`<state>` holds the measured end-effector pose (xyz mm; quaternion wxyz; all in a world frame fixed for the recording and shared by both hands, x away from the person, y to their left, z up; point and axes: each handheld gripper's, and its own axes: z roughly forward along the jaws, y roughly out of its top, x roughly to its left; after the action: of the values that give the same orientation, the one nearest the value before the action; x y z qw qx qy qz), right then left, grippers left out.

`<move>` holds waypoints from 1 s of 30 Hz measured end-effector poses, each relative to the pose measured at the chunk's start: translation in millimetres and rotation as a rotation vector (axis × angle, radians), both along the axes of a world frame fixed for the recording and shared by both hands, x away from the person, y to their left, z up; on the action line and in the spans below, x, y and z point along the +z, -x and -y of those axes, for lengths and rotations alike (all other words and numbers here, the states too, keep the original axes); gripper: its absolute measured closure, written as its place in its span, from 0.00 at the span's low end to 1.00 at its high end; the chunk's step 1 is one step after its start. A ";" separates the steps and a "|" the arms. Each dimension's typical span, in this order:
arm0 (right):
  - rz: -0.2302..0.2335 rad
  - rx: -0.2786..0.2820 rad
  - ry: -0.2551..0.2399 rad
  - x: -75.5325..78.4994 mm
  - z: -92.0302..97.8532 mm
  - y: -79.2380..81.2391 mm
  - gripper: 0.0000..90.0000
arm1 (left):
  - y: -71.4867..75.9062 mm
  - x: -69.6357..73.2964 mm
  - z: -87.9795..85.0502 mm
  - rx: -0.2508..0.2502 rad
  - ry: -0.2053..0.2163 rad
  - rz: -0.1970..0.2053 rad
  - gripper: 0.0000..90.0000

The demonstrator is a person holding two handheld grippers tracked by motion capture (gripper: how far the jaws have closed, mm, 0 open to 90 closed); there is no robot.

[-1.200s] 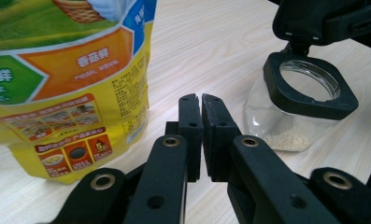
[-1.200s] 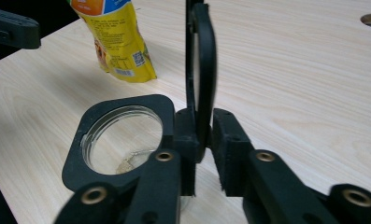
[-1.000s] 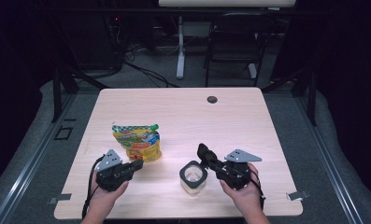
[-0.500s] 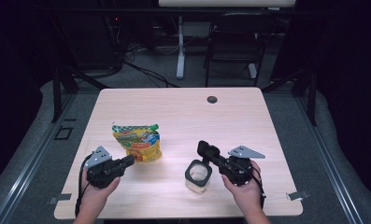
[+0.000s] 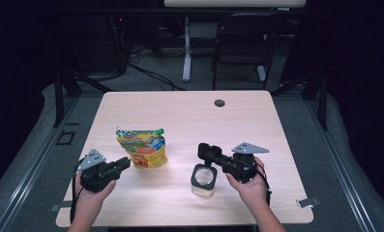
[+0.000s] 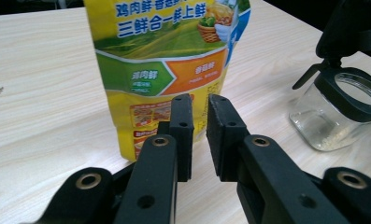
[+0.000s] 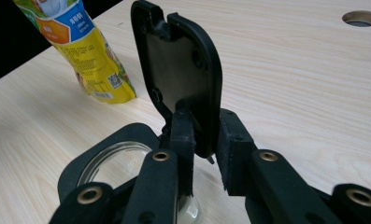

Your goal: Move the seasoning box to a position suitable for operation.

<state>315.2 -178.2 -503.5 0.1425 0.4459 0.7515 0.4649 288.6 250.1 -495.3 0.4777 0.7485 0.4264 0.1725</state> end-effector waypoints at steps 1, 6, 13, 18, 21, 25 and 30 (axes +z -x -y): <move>0.000 0.001 -0.010 -0.3 -0.3 -1.3 0.86 | -0.6 -0.4 -0.7 0.000 0.003 -0.003 0.88; 0.010 0.031 -0.027 -3.7 -4.7 -5.5 0.87 | -3.2 -4.1 -2.6 0.006 -0.004 -0.009 0.84; 0.011 0.058 -0.024 -3.8 -14.8 -10.9 0.85 | -4.1 -3.4 -8.3 0.018 0.001 -0.004 0.79; 0.012 0.032 -0.001 -1.6 -18.0 -7.0 0.81 | -4.2 -2.6 -12.3 0.025 0.000 -0.004 0.79; 0.013 0.012 0.018 -2.8 -16.0 -1.8 0.82 | -5.0 -3.3 -14.2 0.031 0.003 -0.003 0.79; -0.001 -0.007 0.007 -5.1 -12.7 -1.7 0.90 | -6.2 -3.8 -16.9 0.042 0.009 -0.006 0.78; -0.002 0.009 0.013 -4.1 -14.0 -4.8 0.92 | -8.7 -6.2 -18.1 0.046 0.011 -0.004 0.78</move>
<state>320.0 -164.2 -507.6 0.1427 0.4422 0.7566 0.4600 297.3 268.2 -501.5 0.4769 0.7363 0.4451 0.1797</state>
